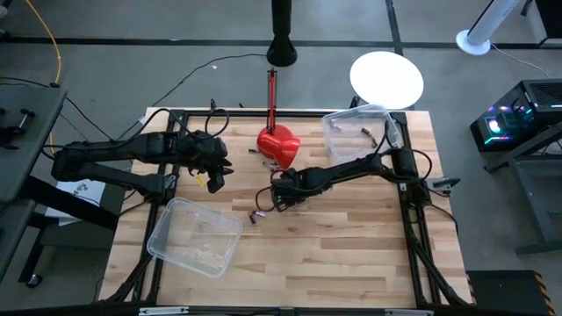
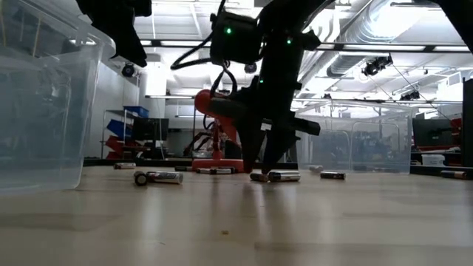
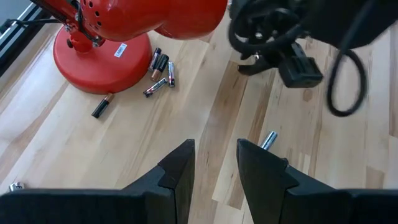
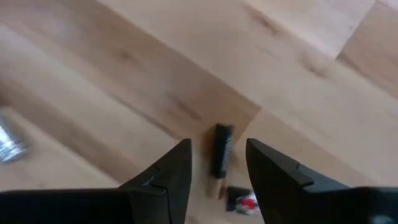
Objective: Sort batteries
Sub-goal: Put the black battery into the top transparent bin
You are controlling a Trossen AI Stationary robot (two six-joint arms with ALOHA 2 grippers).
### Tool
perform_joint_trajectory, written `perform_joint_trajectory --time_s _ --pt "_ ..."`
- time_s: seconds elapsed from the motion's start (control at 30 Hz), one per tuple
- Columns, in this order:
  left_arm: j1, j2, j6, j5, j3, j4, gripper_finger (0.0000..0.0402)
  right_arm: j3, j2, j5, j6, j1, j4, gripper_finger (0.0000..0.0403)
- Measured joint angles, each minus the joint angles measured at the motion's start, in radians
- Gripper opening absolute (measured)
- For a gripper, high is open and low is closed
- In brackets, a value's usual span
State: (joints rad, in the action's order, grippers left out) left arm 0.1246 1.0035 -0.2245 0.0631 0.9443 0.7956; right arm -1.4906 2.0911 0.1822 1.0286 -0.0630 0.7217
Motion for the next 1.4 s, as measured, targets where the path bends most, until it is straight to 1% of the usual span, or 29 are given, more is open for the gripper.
perform_joint_trajectory --time_s 0.1,0.23,0.4,0.47,0.5,0.57,0.6,0.63,0.73,0.83,0.9,1.07,1.13,1.23,1.33,1.4 --pt "0.0 0.0 0.0 0.0 0.0 0.0 0.0113 0.0 0.001 0.016 0.008 -0.013 -0.004 0.0145" --pt "0.0 0.0 0.0 0.0 0.0 0.0 0.0113 -0.004 0.038 -0.004 0.01 -0.021 -0.005 0.0145" --pt "0.0 0.0 0.0 0.0 0.0 0.0 0.0113 -0.007 0.081 0.012 0.042 -0.023 0.001 0.0139" --pt "0.0 0.0 0.0 0.0 0.0 0.0 0.0113 -0.007 0.082 0.031 0.045 -0.024 0.008 0.0115" --pt "0.0 0.0 -0.001 0.0 0.0 0.0 0.0113 -0.011 0.076 0.041 0.045 -0.025 0.024 0.0094" --pt "0.0 0.0 0.0 0.0 0.0 0.0 0.0113 -0.032 0.058 0.061 0.028 -0.024 0.081 0.0036" --pt "0.0 0.0 -0.001 0.0 0.0 0.0 0.0113 -0.043 0.042 0.075 0.007 -0.024 0.114 0.0021" --pt "0.0 0.0 -0.001 0.0 0.0 0.0 0.0113 -0.054 0.029 0.11 -0.009 -0.024 0.169 0.0017" --pt "0.0 0.0 -0.001 0.0 0.0 0.001 0.0113 -0.116 -0.068 0.219 -0.015 -0.014 0.332 0.0024" --pt "0.0 0.0 -0.001 0.0 0.0 0.001 0.0113 -0.159 -0.202 0.364 0.009 0.004 0.513 0.0011" --pt "0.0 0.0 -0.001 0.0 0.0 0.0 0.0113 -0.159 -0.272 0.452 0.059 0.02 0.585 0.0007" --pt "0.0 0.0 0.0 0.0 0.0 -0.013 0.0113 -0.152 -0.431 0.578 0.192 0.108 0.807 0.0012" --pt "0.0 0.0 0.014 0.0 0.0 -0.039 0.0113 -0.129 -0.456 0.593 0.229 0.156 0.854 0.0012" --pt "0.0 0.0 0.052 0.001 0.0 -0.103 0.0113 -0.072 -0.49 0.577 0.215 0.231 0.819 0.002" --pt "0.001 0.0 0.083 0.025 0.0 -0.149 0.0113 -0.013 -0.514 0.547 0.165 0.31 0.785 0.0043" --pt "0.006 0.001 0.088 0.059 0.0 -0.163 0.0113 0.022 -0.508 0.522 0.128 0.355 0.743 0.0068"
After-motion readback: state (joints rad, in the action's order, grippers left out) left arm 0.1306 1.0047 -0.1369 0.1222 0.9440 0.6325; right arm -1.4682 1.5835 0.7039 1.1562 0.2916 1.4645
